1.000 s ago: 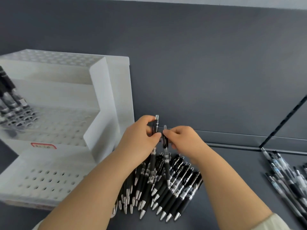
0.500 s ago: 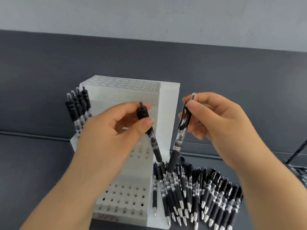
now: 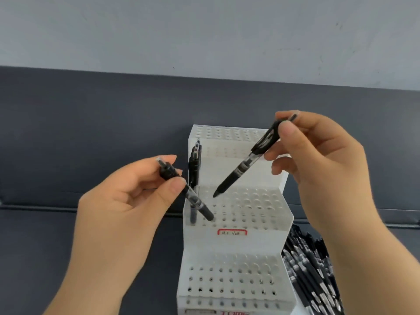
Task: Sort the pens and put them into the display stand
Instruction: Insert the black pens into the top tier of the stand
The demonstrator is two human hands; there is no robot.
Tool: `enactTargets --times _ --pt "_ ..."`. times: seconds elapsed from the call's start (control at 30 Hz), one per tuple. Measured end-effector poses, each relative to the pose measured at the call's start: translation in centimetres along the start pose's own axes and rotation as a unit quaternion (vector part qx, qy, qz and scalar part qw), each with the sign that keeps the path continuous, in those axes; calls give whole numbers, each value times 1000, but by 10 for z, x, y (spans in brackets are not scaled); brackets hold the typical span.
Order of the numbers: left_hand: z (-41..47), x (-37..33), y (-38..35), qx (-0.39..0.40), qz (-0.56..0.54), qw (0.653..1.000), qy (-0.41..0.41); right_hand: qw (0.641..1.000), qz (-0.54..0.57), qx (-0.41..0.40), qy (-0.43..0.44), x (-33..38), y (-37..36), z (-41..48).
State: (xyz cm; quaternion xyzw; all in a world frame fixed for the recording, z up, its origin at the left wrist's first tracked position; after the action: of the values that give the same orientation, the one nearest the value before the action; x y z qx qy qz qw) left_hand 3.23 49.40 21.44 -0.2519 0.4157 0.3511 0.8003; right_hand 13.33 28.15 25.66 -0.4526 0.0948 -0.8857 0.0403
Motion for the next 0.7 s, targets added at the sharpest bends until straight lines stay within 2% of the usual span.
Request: enactTargets --times 0.1,0.17,0.27,0.5,0.7 --pt "6 10 7 22 -12 1000 14 998 -33 -45 35 3 -4 1" --pt "8 17 10 31 -19 999 28 995 -78 -48 43 -2 -13 2" --pt "9 23 9 51 -36 997 45 989 -140 -37 30 -19 -28 3" --pt "13 29 8 85 -55 993 57 979 -203 -8 -2 -47 -50 7" --pt "16 26 4 92 -67 993 44 958 -281 47 37 -62 -72 11"
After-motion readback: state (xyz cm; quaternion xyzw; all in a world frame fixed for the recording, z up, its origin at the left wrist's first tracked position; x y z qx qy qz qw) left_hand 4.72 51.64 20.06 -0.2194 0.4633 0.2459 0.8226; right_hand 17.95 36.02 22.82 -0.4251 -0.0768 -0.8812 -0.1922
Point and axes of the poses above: each hand's wrist, its own z-axis towards the middle knuckle, its own y-axis out of the back of the hand, x = y × z, the point moved 9 cm from there along z, towards the middle knuckle, and after that the axes turned 14 degrees about -x, right-handed, at the moved point
